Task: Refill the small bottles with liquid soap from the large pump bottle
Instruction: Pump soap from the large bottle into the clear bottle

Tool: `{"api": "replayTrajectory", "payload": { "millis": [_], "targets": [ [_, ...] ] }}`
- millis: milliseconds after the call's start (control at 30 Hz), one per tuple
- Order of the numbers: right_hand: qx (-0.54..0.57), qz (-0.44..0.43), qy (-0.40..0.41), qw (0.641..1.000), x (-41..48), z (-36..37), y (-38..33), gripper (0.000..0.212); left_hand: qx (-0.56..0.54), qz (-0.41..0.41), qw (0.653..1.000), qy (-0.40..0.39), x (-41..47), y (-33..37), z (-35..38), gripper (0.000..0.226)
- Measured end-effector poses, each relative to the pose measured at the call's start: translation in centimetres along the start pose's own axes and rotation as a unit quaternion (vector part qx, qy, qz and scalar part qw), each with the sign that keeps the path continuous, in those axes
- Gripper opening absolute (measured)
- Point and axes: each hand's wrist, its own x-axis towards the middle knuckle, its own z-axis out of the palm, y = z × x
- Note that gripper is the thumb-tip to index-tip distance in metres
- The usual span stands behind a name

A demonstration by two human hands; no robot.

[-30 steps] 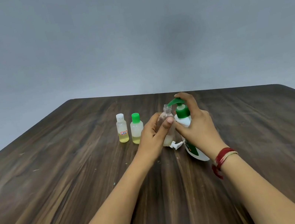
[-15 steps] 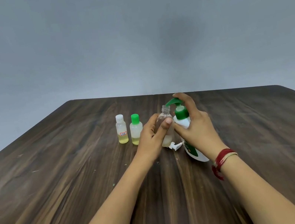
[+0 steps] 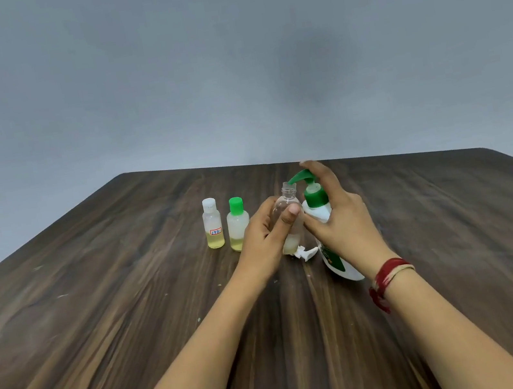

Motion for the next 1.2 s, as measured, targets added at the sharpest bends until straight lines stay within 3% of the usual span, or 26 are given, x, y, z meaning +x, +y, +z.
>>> {"api": "replayTrajectory", "payload": {
  "millis": [233,533,833,1067,1200],
  "targets": [
    [0.024,0.001,0.019,1.0,0.11,0.23,0.03,0.049,0.006,-0.001,1.0,-0.013,-0.07,-0.19,-0.02,0.038],
    [0.002,0.005,-0.005,1.0,0.1,0.04,0.05,0.066,-0.009,-0.004,1.0,-0.006,-0.05,-0.06,-0.06,0.032],
    [0.02,0.003,0.025,0.999,0.16,0.22,0.08,0.045,0.0,-0.004,1.0,-0.013,-0.18,-0.12,0.13,0.033],
    [-0.018,-0.007,-0.005,1.0,0.02,-0.05,-0.13,0.071,-0.005,0.002,1.0,-0.007,-0.12,-0.1,0.11,0.031],
    [-0.013,-0.011,-0.004,1.0,0.04,-0.19,0.08,0.07,-0.008,0.001,1.0,-0.006,-0.04,-0.26,0.14,0.032]
  ]
}}
